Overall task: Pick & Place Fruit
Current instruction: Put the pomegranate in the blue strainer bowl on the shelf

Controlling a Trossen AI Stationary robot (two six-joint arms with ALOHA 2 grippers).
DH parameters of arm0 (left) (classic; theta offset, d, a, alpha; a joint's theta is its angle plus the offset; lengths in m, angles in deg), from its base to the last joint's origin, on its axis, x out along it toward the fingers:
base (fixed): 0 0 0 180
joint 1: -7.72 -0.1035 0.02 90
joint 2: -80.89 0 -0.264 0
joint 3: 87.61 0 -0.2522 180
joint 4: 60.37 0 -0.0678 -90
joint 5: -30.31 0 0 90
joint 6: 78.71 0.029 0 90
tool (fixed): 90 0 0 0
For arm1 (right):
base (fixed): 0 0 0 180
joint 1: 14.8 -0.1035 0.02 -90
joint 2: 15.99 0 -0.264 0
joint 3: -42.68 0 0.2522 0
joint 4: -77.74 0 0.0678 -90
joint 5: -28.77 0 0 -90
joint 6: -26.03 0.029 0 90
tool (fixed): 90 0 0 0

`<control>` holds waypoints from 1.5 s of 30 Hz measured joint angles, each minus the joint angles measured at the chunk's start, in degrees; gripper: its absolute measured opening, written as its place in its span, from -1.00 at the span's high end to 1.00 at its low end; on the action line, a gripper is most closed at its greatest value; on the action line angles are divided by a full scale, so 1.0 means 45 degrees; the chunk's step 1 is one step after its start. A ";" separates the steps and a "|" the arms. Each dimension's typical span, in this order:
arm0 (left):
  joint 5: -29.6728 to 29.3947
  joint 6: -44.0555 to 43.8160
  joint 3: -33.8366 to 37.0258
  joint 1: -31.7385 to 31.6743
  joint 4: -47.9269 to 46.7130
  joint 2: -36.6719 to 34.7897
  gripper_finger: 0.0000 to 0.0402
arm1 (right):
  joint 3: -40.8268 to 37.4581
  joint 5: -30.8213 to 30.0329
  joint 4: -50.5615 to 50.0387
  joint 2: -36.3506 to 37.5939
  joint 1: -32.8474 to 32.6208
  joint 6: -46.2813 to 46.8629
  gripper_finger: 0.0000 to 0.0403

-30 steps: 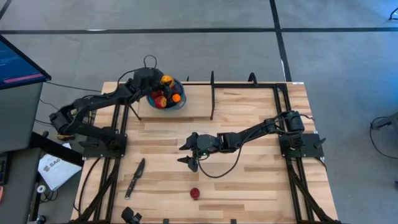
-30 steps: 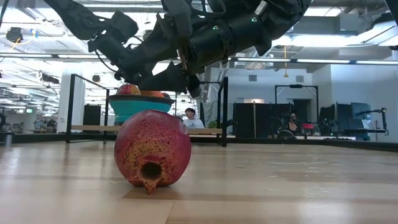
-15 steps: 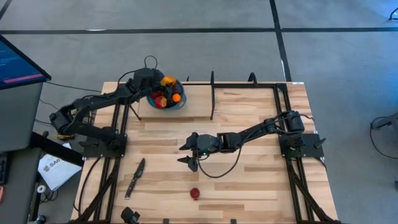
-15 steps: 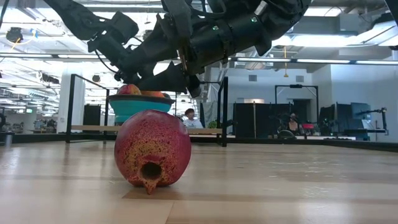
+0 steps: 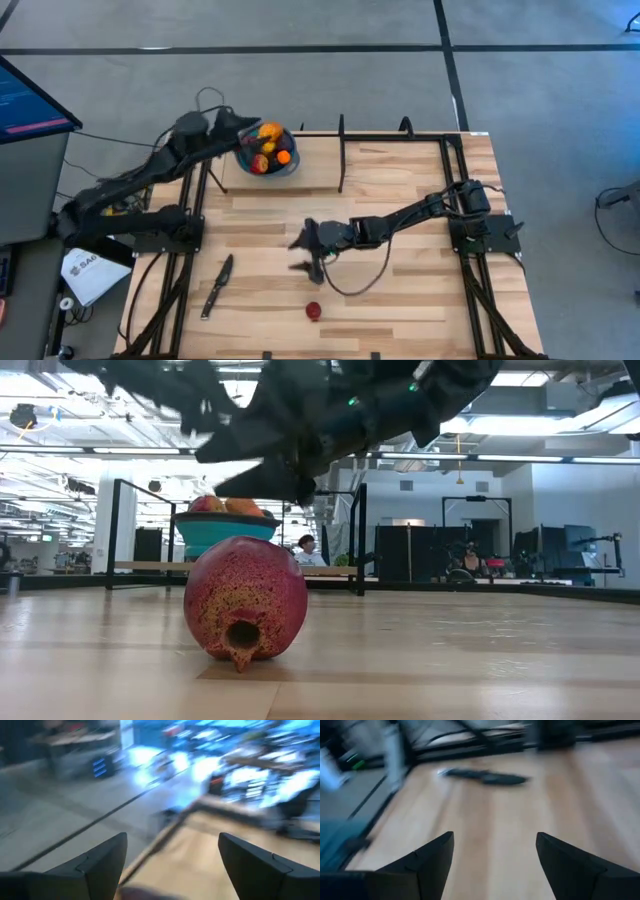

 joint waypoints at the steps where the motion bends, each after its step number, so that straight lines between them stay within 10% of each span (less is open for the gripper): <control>1: 0.0482 -0.0006 0.0000 0.0347 -0.0071 -0.0445 -0.51 | 0.0000 0.0353 -0.0054 0.0000 -0.0092 -0.0395 -0.37; 11: 0.1069 0.0278 0.1219 0.5912 -0.0755 -0.2948 -0.40 | 0.0000 0.4463 -0.1336 0.0107 -0.0950 -0.1403 -0.37; 24: -0.4674 -0.2537 0.4006 1.2113 -0.0720 -0.2216 -0.30 | 0.0568 0.2518 -0.4823 0.0000 -0.2431 -0.8234 -0.37; 45: -0.6028 -0.5127 0.5625 1.3388 0.2805 -0.0033 -0.21 | 0.0573 0.4584 -0.3951 0.0000 -0.1648 -1.1280 -0.37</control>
